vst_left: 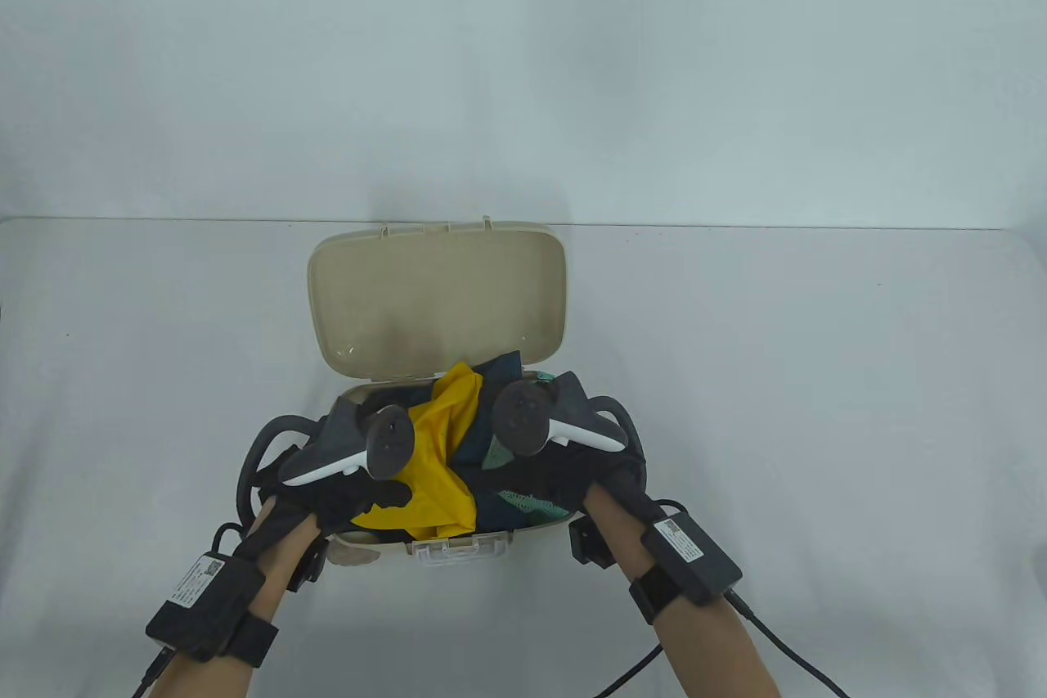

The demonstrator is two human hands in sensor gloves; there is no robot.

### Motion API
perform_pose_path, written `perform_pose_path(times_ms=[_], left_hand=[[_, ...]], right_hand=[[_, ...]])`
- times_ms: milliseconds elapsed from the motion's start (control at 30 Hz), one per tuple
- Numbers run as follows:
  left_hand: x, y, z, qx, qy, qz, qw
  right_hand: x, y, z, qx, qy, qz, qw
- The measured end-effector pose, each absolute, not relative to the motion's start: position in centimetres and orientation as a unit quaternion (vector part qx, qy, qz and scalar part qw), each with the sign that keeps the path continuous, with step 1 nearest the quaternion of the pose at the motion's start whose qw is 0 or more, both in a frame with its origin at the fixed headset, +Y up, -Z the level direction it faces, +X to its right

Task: Pack suitcase

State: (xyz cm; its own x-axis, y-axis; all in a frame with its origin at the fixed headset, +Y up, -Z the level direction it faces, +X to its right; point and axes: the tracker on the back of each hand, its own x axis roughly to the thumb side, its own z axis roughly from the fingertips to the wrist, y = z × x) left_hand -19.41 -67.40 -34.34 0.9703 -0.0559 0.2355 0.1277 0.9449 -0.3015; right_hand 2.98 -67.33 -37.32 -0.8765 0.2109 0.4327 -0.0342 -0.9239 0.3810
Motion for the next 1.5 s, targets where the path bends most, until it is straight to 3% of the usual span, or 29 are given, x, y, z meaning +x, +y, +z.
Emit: perform_pose_path(times_ms=[300, 467, 633, 833, 1100, 1367, 1500], left_hand=[[-18.6, -70.4, -35.5, -0.227, -0.114, -0.035, 0.967], [-18.1, -71.8, -35.8, -0.224, -0.114, -0.037, 0.967], [-17.5, -72.1, -35.6, -0.213, -0.117, -0.067, 0.968], [-18.3, -72.1, -36.0, -0.261, -0.124, -0.01, 0.957], [-17.5, -72.7, -35.4, -0.215, -0.126, -0.057, 0.967], [-17.4, -72.7, -35.7, -0.21, -0.122, -0.073, 0.967], [-17.7, -71.5, -35.8, -0.226, -0.12, -0.065, 0.964]], right_hand=[[1.1, -71.5, -38.7, 0.223, 0.228, 0.946, 0.059], [0.3, -72.9, -38.4, 0.232, 0.235, 0.944, 0.015], [-0.2, -72.8, -38.5, 0.238, 0.235, 0.942, -0.019], [1.0, -72.9, -38.9, 0.236, 0.283, 0.927, 0.075], [0.2, -73.9, -37.8, 0.237, 0.226, 0.945, 0.004], [0.2, -74.1, -37.6, 0.226, 0.202, 0.953, 0.011], [0.9, -72.9, -37.9, 0.225, 0.22, 0.948, 0.046]])
